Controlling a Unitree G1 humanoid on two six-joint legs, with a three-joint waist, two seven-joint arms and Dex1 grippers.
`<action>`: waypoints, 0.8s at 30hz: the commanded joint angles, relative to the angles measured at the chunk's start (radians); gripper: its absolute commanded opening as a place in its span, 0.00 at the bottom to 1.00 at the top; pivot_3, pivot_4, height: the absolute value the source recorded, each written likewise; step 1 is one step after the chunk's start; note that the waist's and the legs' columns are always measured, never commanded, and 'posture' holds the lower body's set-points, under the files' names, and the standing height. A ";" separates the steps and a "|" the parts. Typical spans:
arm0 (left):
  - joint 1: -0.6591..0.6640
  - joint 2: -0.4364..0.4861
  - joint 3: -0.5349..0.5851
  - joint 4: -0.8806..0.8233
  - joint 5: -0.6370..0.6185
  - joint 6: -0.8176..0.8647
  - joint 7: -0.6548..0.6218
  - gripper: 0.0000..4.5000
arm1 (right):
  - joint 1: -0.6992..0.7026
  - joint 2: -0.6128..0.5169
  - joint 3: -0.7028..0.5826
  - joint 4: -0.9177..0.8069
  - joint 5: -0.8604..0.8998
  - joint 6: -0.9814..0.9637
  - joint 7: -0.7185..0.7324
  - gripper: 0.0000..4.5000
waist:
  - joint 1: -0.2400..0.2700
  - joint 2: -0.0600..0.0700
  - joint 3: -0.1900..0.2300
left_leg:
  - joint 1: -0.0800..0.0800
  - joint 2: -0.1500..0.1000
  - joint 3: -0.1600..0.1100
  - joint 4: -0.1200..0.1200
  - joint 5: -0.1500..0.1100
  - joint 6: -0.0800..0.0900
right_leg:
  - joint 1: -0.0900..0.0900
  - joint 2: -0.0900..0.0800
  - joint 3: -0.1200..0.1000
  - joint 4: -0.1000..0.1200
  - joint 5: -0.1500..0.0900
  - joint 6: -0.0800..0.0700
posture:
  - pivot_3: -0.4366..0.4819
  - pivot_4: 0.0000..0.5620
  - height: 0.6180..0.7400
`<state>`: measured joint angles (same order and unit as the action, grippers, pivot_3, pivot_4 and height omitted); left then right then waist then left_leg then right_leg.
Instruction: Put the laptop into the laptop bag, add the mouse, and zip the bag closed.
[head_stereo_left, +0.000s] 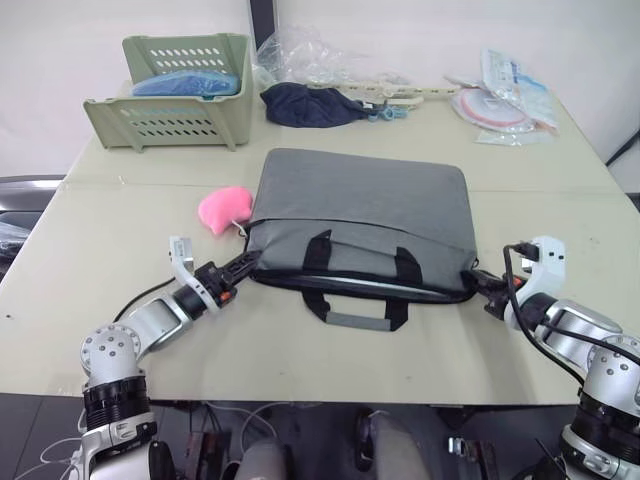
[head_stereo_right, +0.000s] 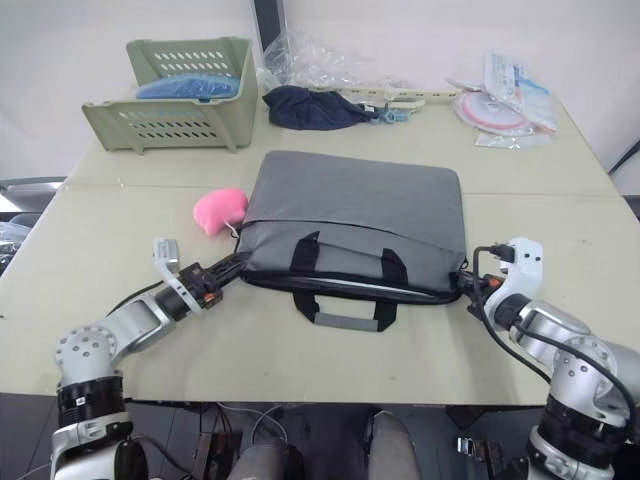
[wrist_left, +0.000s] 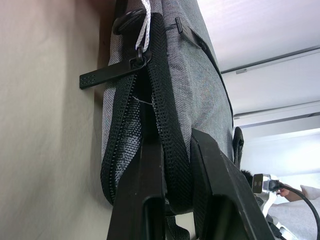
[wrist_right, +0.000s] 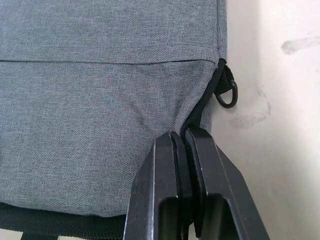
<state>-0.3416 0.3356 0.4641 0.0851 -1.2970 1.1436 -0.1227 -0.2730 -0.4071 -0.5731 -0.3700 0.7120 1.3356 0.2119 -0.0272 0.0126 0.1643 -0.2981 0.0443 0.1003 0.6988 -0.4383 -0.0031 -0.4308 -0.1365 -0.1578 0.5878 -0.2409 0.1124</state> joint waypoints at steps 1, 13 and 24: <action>0.052 0.014 0.006 -0.083 -0.056 0.040 0.020 0.03 | 0.011 -0.016 -0.017 -0.061 0.046 0.058 0.001 0.00 | 0.000 0.000 0.000 | 0.000 0.000 0.000 0.000 0.000 0.000 | 0.000 0.000 0.000 0.000 0.000 0.000 | 0.48 0.27 1.00; 0.221 0.046 0.014 -0.215 -0.245 0.032 0.157 0.03 | -0.023 -0.047 -0.018 -0.045 0.046 0.082 0.007 0.00 | -0.001 0.000 0.000 | 0.000 0.000 0.000 0.000 0.000 0.000 | 0.000 0.000 0.002 0.000 0.000 0.000 | 0.48 0.27 1.00; 0.194 0.119 -0.041 -0.188 -0.214 -0.004 0.106 0.65 | -0.010 -0.033 0.011 -0.046 0.033 0.066 0.007 0.48 | -0.001 0.000 0.000 | 0.000 0.001 0.001 0.000 0.000 -0.001 | 0.000 0.002 0.002 0.000 0.000 0.000 | 0.48 0.27 1.00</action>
<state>-0.1475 0.4404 0.4423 -0.0921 -1.5252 1.1432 0.0043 -0.2906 -0.4428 -0.5705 -0.3924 0.7339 1.4130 0.2113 -0.0282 0.0127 0.1643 -0.2977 0.0451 0.1014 0.6983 -0.4386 -0.0038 -0.4311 -0.1350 -0.1558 0.5874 -0.2410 0.1121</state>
